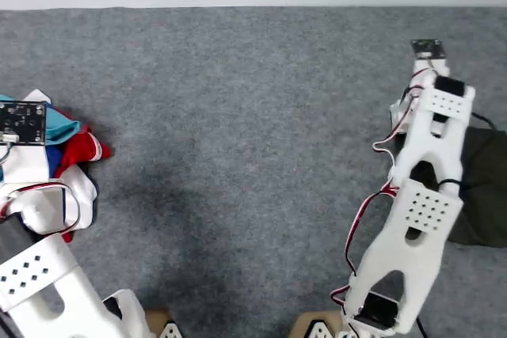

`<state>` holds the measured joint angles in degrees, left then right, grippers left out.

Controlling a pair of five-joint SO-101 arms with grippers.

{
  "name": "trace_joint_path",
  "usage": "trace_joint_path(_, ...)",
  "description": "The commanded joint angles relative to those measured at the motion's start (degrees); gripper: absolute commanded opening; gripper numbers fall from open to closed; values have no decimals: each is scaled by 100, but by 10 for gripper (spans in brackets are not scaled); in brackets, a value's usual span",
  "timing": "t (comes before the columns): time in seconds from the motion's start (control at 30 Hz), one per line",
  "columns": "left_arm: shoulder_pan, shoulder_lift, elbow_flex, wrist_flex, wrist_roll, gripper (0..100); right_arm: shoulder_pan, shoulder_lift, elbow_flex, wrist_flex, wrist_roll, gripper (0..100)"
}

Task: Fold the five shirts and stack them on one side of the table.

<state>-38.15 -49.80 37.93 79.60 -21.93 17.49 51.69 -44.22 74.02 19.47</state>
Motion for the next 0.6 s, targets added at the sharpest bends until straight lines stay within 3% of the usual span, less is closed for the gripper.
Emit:
trace_joint_path(0.0,18,-79,-57,-79,-44,7,-48,-892,-70,330,-62,9)
trace_joint_path(0.4,18,-53,-40,-88,-44,7,769,-1727,-35,2853,-35,9)
trace_joint_path(0.57,18,-53,-40,-88,-44,7,980,-1736,615,2879,-35,9)
